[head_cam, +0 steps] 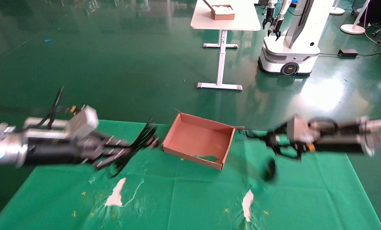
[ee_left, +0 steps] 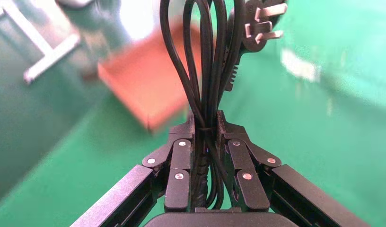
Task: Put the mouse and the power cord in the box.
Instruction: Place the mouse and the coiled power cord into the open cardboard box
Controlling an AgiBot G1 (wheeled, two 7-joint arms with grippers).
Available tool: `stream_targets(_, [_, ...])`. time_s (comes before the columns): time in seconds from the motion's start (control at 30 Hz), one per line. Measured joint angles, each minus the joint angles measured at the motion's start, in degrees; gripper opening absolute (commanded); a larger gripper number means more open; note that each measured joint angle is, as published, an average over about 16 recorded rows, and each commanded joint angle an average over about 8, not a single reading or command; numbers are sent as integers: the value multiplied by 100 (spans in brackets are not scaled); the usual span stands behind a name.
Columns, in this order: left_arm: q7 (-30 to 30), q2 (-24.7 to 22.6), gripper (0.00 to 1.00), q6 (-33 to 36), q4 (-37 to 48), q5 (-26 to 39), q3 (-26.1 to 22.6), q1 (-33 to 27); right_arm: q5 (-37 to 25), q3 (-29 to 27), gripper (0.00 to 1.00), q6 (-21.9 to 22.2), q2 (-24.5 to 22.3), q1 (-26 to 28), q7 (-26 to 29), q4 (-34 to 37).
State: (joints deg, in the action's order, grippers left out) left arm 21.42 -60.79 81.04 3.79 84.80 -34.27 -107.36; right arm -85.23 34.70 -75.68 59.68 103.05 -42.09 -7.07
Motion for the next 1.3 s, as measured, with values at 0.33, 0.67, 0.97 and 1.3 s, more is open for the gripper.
stream_targets(0.33, [-591, -609, 0, -879, 16, -480, 310, -584, 9, -19, 0, 1116, 1070, 233, 120, 6])
stream_targets(0.67, [-343, -624, 0, -1147, -250, -342, 202, -612, 134, 19, 27, 2508, 1800, -528, 77, 0])
stream_targets(0.97, [6, -584, 0, -1113, -358, -141, 64, -333, 461, 66, 100, 2731, 1826, -912, 317, -226])
stream_targets(1.3, [225, -1096, 0, -1723, -471, 122, -120, -25, 891, -78, 100, 3188, 1691, -748, 283, -34])
